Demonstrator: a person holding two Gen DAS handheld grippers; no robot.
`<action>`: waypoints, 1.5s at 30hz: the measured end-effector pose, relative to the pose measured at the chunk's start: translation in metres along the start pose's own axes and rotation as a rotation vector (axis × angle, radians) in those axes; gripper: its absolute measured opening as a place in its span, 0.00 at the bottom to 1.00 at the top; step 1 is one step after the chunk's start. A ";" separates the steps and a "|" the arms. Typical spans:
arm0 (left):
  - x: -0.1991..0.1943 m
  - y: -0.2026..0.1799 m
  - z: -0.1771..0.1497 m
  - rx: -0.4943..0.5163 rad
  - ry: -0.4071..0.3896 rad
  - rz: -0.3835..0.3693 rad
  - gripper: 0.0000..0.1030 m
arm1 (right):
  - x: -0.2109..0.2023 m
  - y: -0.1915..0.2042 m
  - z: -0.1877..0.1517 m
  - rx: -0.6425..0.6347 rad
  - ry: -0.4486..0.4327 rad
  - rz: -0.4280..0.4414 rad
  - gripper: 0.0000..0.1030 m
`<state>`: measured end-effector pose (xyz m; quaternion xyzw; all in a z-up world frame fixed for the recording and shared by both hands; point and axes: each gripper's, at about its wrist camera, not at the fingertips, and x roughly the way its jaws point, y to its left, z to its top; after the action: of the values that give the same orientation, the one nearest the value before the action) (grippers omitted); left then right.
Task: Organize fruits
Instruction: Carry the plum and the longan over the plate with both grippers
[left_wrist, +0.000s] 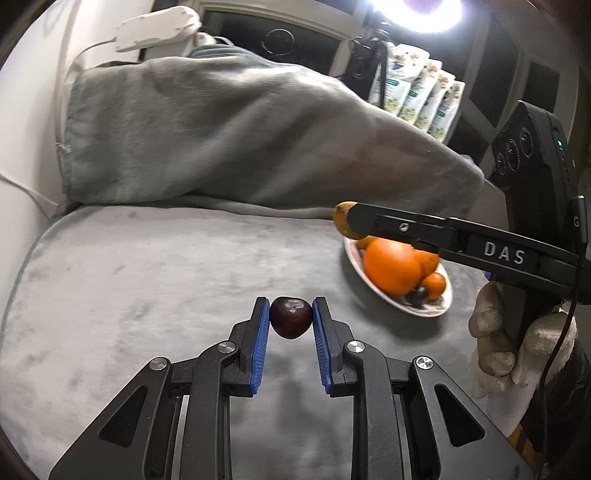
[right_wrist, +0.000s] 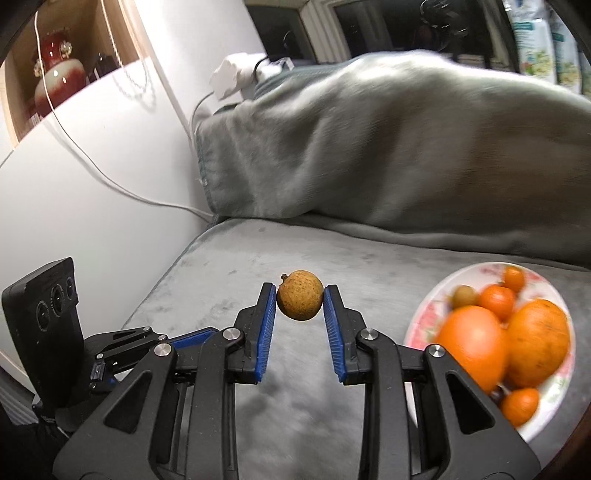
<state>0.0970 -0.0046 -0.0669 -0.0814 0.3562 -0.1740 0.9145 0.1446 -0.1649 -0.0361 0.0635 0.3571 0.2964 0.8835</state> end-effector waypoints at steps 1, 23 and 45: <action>0.001 -0.004 0.000 0.004 0.001 -0.009 0.21 | -0.009 -0.005 -0.002 0.004 -0.010 -0.006 0.27; 0.034 -0.102 0.003 0.116 0.040 -0.151 0.21 | -0.100 -0.094 -0.011 0.099 -0.117 -0.123 0.27; 0.071 -0.143 0.014 0.156 0.067 -0.164 0.21 | -0.065 -0.148 -0.004 0.132 -0.061 -0.138 0.27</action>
<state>0.1179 -0.1636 -0.0623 -0.0329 0.3641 -0.2779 0.8883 0.1756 -0.3227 -0.0483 0.1057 0.3524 0.2084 0.9062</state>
